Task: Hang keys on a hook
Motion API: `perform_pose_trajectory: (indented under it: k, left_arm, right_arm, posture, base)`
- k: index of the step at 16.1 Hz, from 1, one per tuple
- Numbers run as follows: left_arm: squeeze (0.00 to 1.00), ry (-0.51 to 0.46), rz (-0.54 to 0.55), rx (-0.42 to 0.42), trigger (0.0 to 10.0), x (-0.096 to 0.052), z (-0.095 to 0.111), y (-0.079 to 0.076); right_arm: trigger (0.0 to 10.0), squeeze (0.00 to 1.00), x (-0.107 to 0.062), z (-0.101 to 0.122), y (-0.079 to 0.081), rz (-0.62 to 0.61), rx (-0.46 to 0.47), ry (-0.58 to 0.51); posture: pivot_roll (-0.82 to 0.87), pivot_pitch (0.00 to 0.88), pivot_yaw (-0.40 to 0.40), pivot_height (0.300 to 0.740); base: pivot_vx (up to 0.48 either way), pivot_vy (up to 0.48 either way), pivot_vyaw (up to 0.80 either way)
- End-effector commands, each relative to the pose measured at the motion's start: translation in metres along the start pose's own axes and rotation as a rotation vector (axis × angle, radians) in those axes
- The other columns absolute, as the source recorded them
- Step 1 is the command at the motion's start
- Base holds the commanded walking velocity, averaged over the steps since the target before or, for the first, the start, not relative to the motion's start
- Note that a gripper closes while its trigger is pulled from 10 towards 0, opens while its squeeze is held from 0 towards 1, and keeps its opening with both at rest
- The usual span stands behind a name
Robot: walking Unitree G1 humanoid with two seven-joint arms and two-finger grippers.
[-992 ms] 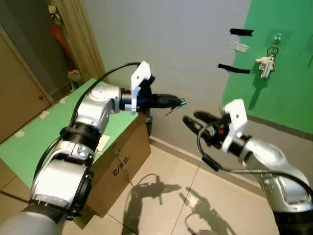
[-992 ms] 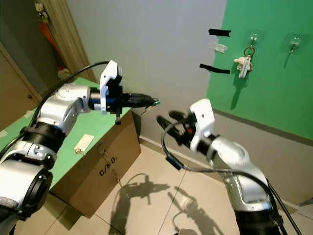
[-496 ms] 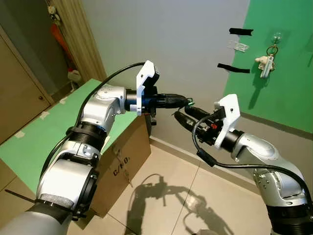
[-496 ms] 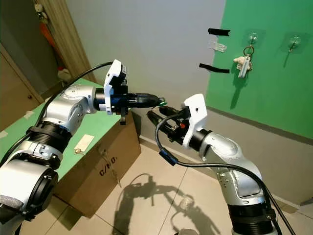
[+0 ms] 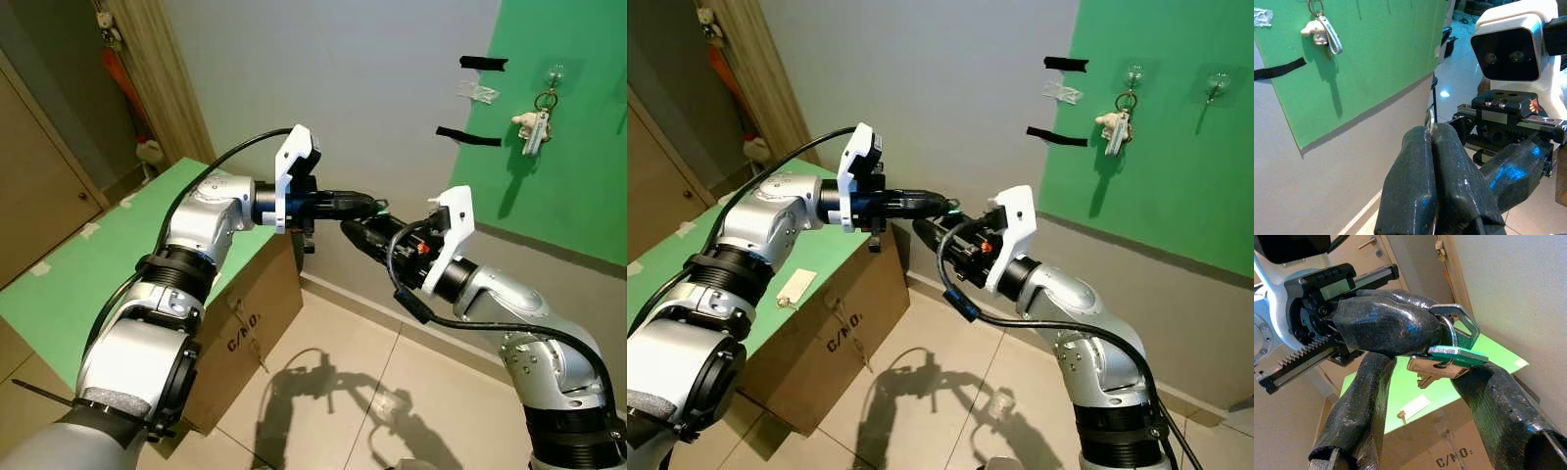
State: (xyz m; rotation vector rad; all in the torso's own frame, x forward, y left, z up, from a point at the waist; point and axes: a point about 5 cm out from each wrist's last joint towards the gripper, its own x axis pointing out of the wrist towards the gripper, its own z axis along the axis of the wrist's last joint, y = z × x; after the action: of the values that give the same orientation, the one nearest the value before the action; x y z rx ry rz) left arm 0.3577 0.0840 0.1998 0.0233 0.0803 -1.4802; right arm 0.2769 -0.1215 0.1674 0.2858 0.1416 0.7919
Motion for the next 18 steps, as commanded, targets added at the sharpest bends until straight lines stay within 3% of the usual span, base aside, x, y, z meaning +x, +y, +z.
perform_pose_trajectory:
  k: [1, 7, 8, 9, 18]
  left_arm:
    - [0.00, 0.025, -0.008, 0.019, 10.0, 0.002, 0.004, 0.001]
    - [0.00, -0.008, -0.002, 0.018, 10.0, 0.003, 0.013, 0.003]
    - [0.00, -0.016, 0.002, 0.014, 10.0, 0.003, 0.013, 0.003]
    - [0.00, -0.025, 0.009, 0.009, 10.0, 0.003, 0.015, 0.004]
    - [0.00, -0.036, 0.009, -0.011, 10.0, 0.007, 0.013, 0.003]
  right_arm:
    - [10.0, 0.00, 0.003, 0.012, 0.006, 0.028, -0.012, -0.041]
    - [10.0, 0.00, 0.005, 0.009, 0.005, 0.003, -0.001, -0.031]
    - [3.2, 0.00, 0.005, 0.009, 0.005, 0.001, 0.002, -0.034]
    - [0.0, 0.00, 0.005, 0.009, 0.005, -0.002, 0.006, -0.037]
    - [0.0, 0.00, 0.007, 0.006, 0.005, -0.006, 0.014, -0.037]
  posture:
    - [-0.25, 0.000, 0.125, 0.736]
    - [-0.26, 0.000, 0.132, 0.736]
    - [-0.26, 0.000, 0.132, 0.736]
    - [-0.26, 0.000, 0.132, 0.736]
    - [-0.26, 0.000, 0.127, 0.736]
  base:
    - [0.000, 0.000, 0.00]
    - [0.000, 0.000, 0.00]
    - [0.000, 0.000, 0.00]
    - [0.000, 0.000, 0.00]
    - [0.000, 0.000, 0.00]
